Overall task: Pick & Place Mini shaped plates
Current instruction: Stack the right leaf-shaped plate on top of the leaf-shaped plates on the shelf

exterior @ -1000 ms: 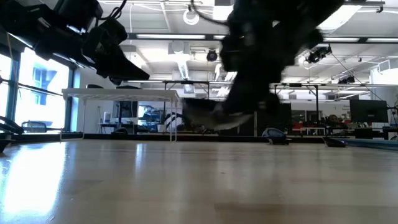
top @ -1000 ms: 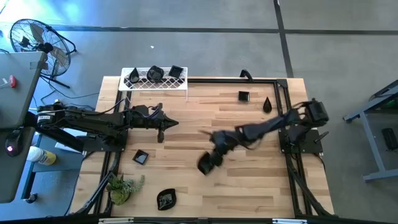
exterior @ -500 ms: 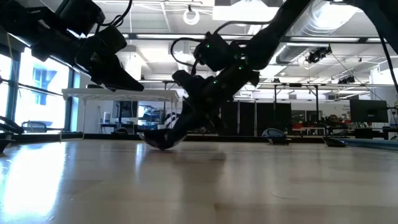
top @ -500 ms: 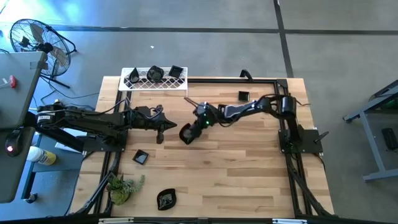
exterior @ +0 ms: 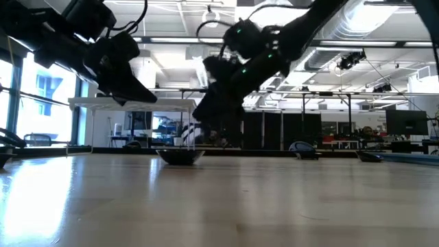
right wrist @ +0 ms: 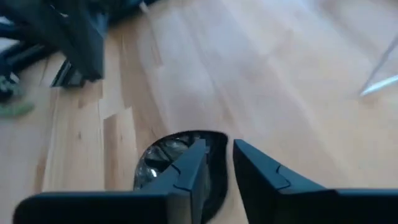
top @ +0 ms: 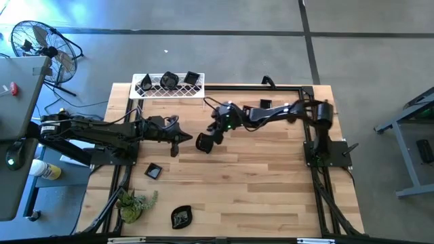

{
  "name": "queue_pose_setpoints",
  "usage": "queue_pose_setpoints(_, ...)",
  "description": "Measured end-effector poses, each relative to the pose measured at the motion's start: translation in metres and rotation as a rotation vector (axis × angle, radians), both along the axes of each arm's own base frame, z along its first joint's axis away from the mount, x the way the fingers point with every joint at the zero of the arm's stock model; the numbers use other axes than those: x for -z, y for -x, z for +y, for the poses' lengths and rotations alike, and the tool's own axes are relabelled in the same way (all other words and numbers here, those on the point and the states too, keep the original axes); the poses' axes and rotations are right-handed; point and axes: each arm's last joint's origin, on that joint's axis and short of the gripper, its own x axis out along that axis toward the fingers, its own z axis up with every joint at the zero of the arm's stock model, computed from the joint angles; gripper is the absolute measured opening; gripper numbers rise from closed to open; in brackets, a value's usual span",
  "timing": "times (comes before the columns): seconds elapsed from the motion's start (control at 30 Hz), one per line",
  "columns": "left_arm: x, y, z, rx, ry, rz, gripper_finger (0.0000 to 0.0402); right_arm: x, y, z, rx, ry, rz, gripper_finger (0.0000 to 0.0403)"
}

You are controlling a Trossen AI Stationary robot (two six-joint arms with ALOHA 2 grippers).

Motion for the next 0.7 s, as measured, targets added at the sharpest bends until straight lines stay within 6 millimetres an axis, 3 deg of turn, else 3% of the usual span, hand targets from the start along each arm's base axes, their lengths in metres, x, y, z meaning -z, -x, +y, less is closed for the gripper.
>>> queue_pose_setpoints(0.07, 0.001, 0.0, -0.001, -0.012, 0.063, 0.006, 0.0001, -0.004, 0.012, 0.008, 0.0, 0.079, -0.008, 0.0061)
queue_pose_setpoints(0.2, 0.005, 0.001, -0.007, -0.086, 0.148, 0.039, 0.0001, 0.012, 0.043, 0.029, -0.007, 0.124, -0.113, 0.0009)
queue_pose_setpoints(0.47, 0.0, 0.0, -0.021, -0.333, 0.375, 0.134, 0.0002, 0.034, 0.106, 0.056, 0.124, 0.16, -0.261, 0.0018)
queue_pose_setpoints(0.7, -0.011, -0.029, -0.024, -0.463, 0.469, 0.257, 0.0051, 0.036, 0.136, 0.068, 0.113, 0.213, -0.29, 0.0004)
